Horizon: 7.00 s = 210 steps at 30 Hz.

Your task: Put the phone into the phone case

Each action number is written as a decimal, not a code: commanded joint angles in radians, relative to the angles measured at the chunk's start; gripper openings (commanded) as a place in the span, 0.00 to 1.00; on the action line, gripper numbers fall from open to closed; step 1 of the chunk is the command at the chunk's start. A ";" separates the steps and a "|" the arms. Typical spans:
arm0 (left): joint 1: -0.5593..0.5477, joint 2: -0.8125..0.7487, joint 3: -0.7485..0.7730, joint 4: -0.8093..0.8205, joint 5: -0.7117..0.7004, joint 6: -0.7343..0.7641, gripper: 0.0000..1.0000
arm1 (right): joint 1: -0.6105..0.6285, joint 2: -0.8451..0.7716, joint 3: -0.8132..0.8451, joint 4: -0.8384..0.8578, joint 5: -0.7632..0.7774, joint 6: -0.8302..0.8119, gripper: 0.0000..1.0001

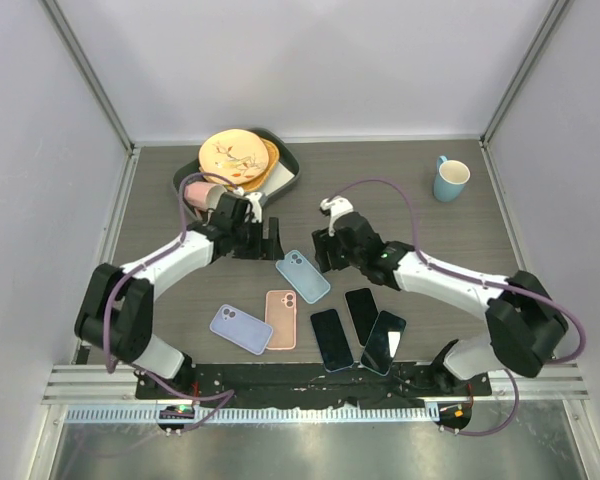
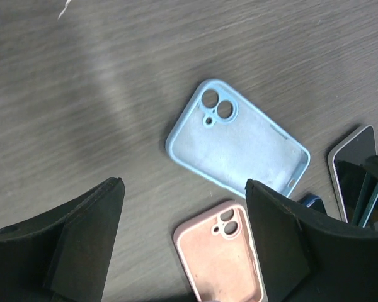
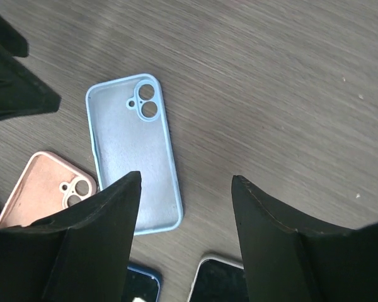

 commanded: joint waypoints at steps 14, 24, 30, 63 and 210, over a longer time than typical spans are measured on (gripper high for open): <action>-0.175 0.403 0.322 -0.121 -0.228 0.170 0.42 | -0.305 -0.284 -0.209 0.041 -0.305 0.192 0.63; -0.216 0.451 0.363 -0.161 -0.324 0.095 0.00 | -0.322 -0.262 -0.191 0.039 -0.331 0.191 0.63; -0.203 0.326 0.297 -0.101 -0.389 -0.037 0.00 | -0.324 -0.261 -0.186 0.045 -0.346 0.194 0.63; -0.169 -0.025 0.024 0.147 0.023 -0.060 0.79 | -0.311 -0.412 -0.295 -0.119 -0.467 0.258 0.64; -0.241 -0.229 -0.181 0.264 0.068 -0.131 0.00 | -0.158 -0.379 -0.326 0.165 -0.358 0.347 0.67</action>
